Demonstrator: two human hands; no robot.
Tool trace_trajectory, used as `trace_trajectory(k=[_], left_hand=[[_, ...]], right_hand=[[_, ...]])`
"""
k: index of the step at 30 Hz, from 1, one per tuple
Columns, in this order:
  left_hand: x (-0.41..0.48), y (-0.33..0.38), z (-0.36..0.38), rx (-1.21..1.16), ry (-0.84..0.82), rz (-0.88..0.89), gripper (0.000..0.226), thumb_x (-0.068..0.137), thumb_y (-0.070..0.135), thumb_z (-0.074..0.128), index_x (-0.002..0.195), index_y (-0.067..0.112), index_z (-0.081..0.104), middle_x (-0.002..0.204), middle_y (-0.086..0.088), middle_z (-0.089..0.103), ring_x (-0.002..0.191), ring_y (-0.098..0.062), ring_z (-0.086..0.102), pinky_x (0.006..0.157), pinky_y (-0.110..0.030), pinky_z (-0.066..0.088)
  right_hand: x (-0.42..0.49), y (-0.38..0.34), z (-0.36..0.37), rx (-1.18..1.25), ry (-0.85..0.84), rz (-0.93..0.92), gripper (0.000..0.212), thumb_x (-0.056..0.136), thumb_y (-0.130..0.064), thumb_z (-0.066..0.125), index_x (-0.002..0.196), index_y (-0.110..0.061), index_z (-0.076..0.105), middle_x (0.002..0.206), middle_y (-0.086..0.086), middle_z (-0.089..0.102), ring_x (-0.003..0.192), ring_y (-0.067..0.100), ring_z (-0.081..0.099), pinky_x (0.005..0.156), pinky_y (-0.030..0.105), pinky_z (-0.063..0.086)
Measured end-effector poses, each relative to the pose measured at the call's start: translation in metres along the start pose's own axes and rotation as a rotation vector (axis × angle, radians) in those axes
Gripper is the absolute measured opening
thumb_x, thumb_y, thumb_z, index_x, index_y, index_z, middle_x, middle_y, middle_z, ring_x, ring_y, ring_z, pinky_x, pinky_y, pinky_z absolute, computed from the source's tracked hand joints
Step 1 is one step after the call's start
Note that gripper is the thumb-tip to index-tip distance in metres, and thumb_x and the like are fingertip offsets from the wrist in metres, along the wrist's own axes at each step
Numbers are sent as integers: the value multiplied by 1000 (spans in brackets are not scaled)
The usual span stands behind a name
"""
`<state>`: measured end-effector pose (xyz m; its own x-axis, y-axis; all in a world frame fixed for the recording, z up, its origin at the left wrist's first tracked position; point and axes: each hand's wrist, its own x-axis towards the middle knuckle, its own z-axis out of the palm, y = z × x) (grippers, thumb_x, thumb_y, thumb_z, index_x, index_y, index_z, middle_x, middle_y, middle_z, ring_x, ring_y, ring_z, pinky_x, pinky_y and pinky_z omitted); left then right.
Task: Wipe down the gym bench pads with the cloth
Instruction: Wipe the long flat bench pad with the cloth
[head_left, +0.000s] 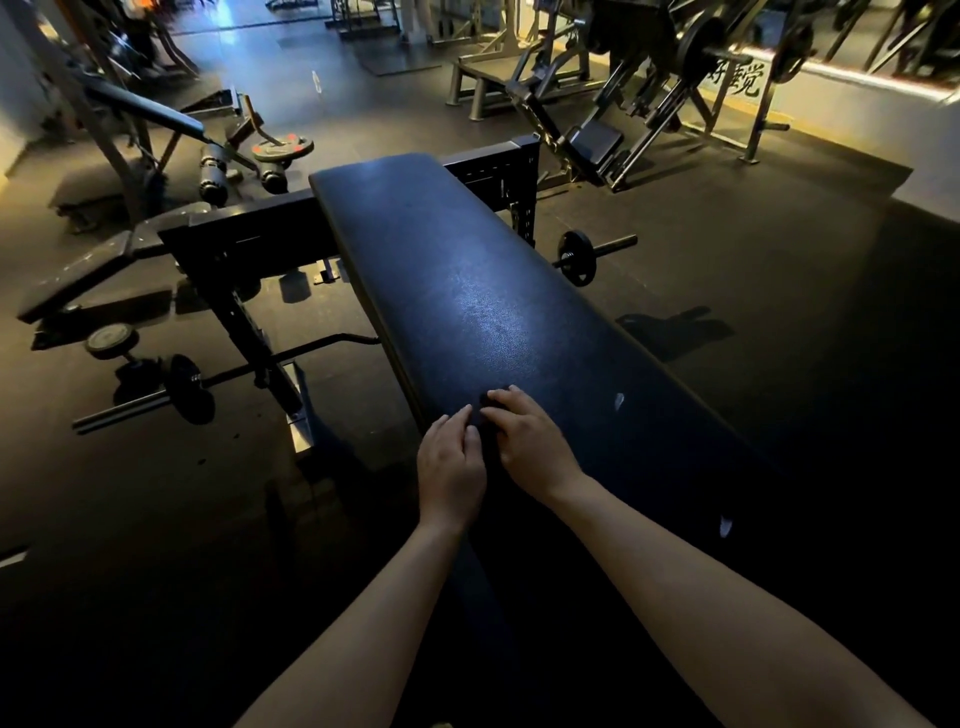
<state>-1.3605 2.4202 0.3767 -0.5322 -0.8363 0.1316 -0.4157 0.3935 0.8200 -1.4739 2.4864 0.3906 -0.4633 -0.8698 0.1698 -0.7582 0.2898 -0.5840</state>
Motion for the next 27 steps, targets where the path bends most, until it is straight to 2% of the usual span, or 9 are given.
trace_trajectory(k=[2,5,8,11,14,17,22,25,27], left_hand=[[-3,-3,-1,-9,5,7,50,99,33,37,140,11,57,142,-6,57,140,-21,42,120,-38,27],[-9,-11,-1,-22,2,27,40,105,25,41,141,15,56,145,-1,54,142,-15,36,119,-28,22],[-9,-9,4,-87,56,-20,36,106,17,45,140,14,57,143,-2,55,140,-15,38,116,-23,21],[0,-4,7,-140,130,-81,42,102,28,41,136,13,61,134,-7,61,130,-19,48,111,-26,30],[1,-5,7,-22,140,-19,51,96,35,36,136,15,61,131,-6,64,127,-20,50,111,-37,33],[-3,-9,7,65,123,68,53,99,38,31,138,14,59,135,-4,62,131,-21,48,114,-40,31],[-4,-13,10,222,121,60,61,100,42,22,144,13,53,152,-4,47,143,-18,32,121,-31,16],[-4,-15,12,173,123,51,58,101,38,26,143,9,54,152,-5,47,143,-16,30,121,-27,14],[-3,-17,13,84,145,31,56,100,36,29,141,8,55,150,-6,49,141,-12,30,119,-22,14]], right_hand=[[2,16,-12,-27,84,104,36,96,-3,52,129,-8,65,150,5,48,147,27,30,121,40,27],[3,26,-23,-48,111,228,37,100,-15,52,136,-12,60,156,2,40,150,25,23,120,36,21],[5,7,-14,-39,74,179,44,99,-33,55,135,-8,60,154,4,43,151,25,20,122,33,15],[7,-10,-1,-27,15,50,44,99,-40,54,130,-10,65,149,2,49,151,20,22,123,32,16],[8,-1,1,-75,-13,-13,39,101,-35,53,135,-18,62,153,-1,45,151,20,20,124,34,17],[13,18,-10,-168,-13,2,41,101,-28,54,141,-19,57,158,1,38,151,27,20,124,34,15],[23,22,-17,-146,85,226,42,102,-25,50,143,-18,53,160,0,31,151,27,16,122,35,15],[28,11,-11,-110,58,155,39,102,-19,49,141,-14,56,155,1,41,150,24,22,121,29,13],[29,3,-9,-60,5,58,38,101,-15,52,137,-14,60,151,1,47,147,23,29,121,30,19]])
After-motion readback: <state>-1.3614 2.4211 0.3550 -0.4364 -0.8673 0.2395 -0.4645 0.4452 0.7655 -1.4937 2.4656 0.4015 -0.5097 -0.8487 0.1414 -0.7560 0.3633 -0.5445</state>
